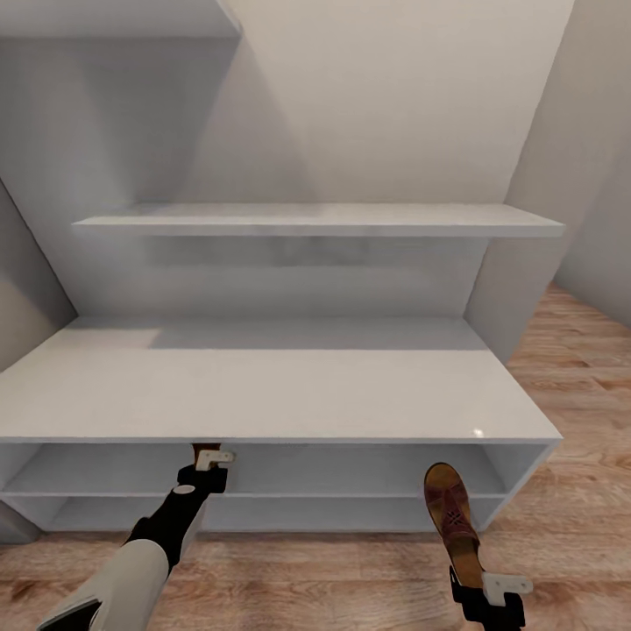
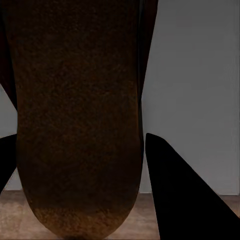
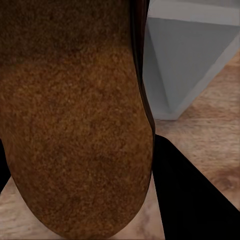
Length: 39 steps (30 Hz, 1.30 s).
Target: Pick up the two gym shoes and the two sandals from the corridor floor and place them onto the hallstand (shoe rack) in the corridor, making sure they are on the rack and not on the floor. Arrange them so the two gym shoes are next to each other and the two sandals are next to each other.
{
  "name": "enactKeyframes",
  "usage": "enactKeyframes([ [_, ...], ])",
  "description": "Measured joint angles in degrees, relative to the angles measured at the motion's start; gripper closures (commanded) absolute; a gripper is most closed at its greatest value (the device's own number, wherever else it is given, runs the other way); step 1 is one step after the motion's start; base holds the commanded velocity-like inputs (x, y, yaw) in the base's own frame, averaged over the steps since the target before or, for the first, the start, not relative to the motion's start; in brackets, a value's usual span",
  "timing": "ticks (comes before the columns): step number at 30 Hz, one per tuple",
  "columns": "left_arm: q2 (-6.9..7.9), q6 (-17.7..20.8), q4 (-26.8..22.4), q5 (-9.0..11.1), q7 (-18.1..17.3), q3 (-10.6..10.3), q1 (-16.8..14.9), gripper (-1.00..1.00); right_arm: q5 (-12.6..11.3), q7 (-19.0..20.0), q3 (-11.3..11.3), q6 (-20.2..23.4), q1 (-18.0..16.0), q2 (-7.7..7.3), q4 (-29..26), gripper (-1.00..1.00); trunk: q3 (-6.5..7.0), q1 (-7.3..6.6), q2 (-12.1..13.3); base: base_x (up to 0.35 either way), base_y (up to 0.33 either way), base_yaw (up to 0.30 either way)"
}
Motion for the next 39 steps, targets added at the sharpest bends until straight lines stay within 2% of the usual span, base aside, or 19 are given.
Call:
enactKeyframes([
  [19,0.13,-0.2,0.1,0.0,0.0,0.1,0.5,1.0,0.0,0.0,0.0,0.0,0.0,0.02,0.0,1.0,0.0,0.01,0.0,0.034,0.0,0.0],
  [20,0.14,-0.2,0.1,0.0,0.0,0.1,0.5,-1.0,0.0,0.0,0.0,0.0,0.0,0.02,0.0,1.0,0.0,0.01,0.0,0.005,0.0,0.0],
  [39,0.45,-0.1,0.0,-0.2,0.2,0.4,0.5,-1.0,0.0,0.0,0.0,0.0,0.0,0.02,0.0,1.0,0.0,0.03,0.0,-0.018,0.005,0.0],
])
